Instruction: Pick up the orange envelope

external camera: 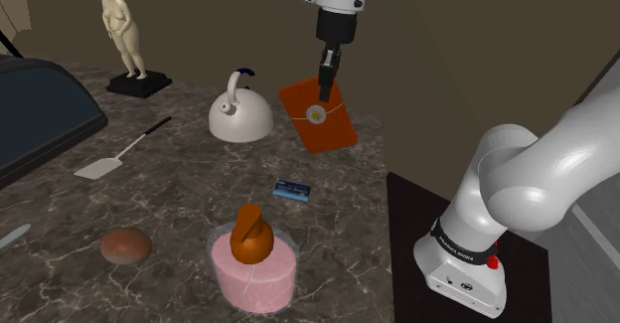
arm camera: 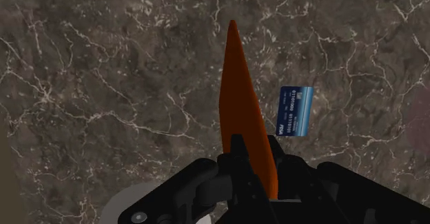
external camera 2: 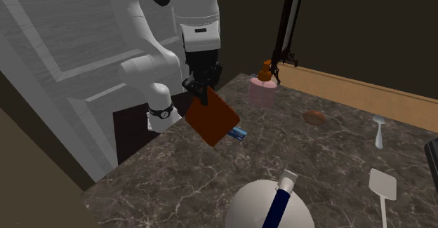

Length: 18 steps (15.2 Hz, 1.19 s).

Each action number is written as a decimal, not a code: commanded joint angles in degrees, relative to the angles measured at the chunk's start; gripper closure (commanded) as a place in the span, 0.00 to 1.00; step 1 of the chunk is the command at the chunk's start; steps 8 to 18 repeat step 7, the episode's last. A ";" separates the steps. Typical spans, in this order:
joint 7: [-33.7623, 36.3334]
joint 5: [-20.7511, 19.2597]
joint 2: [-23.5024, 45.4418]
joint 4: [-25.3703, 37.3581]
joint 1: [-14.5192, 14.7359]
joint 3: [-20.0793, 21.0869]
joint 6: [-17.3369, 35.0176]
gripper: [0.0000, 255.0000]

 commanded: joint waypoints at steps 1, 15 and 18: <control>0.11 -0.01 0.10 1.59 0.01 0.02 -1.49 1.00; 0.25 -0.05 0.30 4.95 0.01 -0.02 -4.64 1.00; 0.25 -0.05 0.30 4.95 0.01 -0.02 -4.64 1.00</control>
